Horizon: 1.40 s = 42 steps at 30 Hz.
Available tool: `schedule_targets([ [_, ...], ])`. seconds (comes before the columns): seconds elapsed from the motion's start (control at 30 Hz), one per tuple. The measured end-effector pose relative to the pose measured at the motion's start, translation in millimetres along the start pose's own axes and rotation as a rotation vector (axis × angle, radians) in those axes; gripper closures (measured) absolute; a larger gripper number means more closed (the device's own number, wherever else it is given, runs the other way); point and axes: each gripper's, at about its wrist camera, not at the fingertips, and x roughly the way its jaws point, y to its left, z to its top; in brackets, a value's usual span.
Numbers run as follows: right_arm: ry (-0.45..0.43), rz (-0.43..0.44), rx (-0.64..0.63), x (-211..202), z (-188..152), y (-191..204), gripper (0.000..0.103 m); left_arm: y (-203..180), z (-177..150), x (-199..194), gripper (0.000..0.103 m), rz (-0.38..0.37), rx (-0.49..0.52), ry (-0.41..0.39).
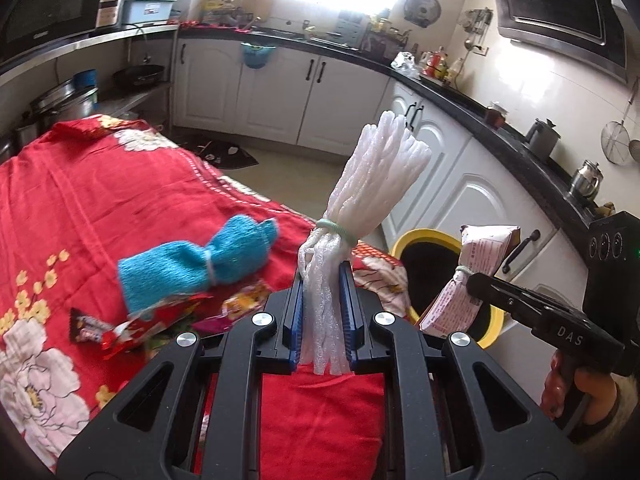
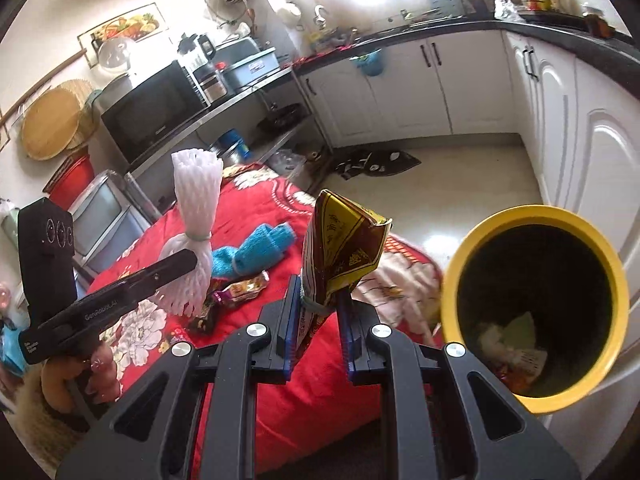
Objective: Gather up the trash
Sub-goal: 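Carry the white mesh bag and yellow packet over the yellow bin with both tools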
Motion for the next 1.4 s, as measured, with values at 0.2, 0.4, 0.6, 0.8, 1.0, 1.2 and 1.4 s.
schedule_targets([
  [0.2,-0.039,-0.037,0.014,-18.6,2.2,-13.1,0.086,-17.3,5.8,7.4,0.092,-0.028,0.017,-0.006],
  [0.4,-0.076,-0.077,0.019,-35.6,4.9,-20.8,0.086,-28.4,10.4,12.6,0.092,-0.049,0.033,-0.010],
  [0.6,-0.109,-0.123,0.024,-51.5,7.0,-32.2,0.086,-45.8,15.1,18.2,0.092,-0.074,0.054,-0.015],
  [0.8,-0.139,-0.168,0.036,-65.8,8.7,-45.8,0.086,-62.7,20.1,25.0,0.092,-0.101,0.077,-0.016],
  [1.0,-0.164,-0.206,0.053,-76.5,10.9,-57.9,0.086,-76.0,22.8,32.2,0.092,-0.120,0.098,-0.013],
  [1.2,-0.197,-0.258,0.068,-89.1,13.4,-67.9,0.086,-87.0,25.5,41.9,0.092,-0.131,0.112,-0.012],
  [1.4,-0.217,-0.349,0.061,-98.3,13.1,-82.1,0.086,-106.0,27.1,55.7,0.092,-0.151,0.128,-0.008],
])
